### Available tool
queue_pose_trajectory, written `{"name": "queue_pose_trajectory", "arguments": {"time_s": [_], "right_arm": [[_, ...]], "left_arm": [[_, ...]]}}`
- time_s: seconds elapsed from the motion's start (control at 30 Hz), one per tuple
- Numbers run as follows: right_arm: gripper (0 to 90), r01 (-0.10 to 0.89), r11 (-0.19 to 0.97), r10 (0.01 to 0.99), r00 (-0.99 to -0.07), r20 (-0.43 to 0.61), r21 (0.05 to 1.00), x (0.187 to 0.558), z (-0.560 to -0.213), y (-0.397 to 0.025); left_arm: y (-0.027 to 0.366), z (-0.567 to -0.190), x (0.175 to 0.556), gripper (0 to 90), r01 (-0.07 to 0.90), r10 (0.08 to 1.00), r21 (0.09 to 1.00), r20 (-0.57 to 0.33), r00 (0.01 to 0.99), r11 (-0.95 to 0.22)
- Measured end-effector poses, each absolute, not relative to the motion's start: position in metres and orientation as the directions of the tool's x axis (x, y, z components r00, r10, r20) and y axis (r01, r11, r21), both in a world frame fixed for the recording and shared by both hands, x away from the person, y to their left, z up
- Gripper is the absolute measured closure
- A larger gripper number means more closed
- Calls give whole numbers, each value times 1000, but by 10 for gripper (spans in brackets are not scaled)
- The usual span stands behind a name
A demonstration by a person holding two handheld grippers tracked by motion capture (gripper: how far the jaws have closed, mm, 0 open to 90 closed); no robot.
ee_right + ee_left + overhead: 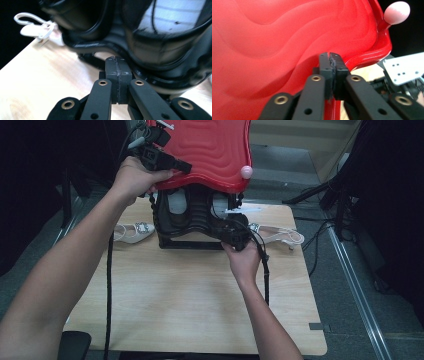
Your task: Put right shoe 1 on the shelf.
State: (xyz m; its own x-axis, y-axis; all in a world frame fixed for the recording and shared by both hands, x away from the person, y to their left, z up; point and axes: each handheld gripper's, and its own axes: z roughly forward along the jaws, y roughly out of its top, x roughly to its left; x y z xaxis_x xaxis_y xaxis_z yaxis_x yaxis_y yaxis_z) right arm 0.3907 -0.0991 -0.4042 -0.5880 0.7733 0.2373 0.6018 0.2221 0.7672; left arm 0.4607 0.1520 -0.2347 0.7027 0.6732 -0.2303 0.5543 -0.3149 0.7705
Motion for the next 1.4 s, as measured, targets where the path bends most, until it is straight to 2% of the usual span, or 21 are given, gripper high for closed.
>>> {"name": "queue_pose_trajectory", "arguments": {"time_s": [0.27,0.37,0.57,0.77,1.0,1.4], "right_arm": [[898,599,243,720,-639,272,763,361,-405,-102],[849,589,246,701,-657,278,770,352,-404,-106],[807,594,272,675,-679,289,757,337,-405,-114],[721,573,317,644,-715,273,755,330,-415,-124],[696,573,324,629,-725,280,753,326,-429,-137],[688,584,334,613,-731,300,740,323,-448,-152]], "left_arm": [[168,-225,443,753,549,643,772,-248,724,-321],[178,-225,435,687,553,637,769,-256,727,-322],[198,-233,416,556,551,641,777,-261,722,-304],[218,-242,398,540,558,647,776,-269,713,-293],[235,-259,378,535,558,672,780,-253,696,-284],[249,-304,365,565,585,665,763,-290,688,-274]]}}
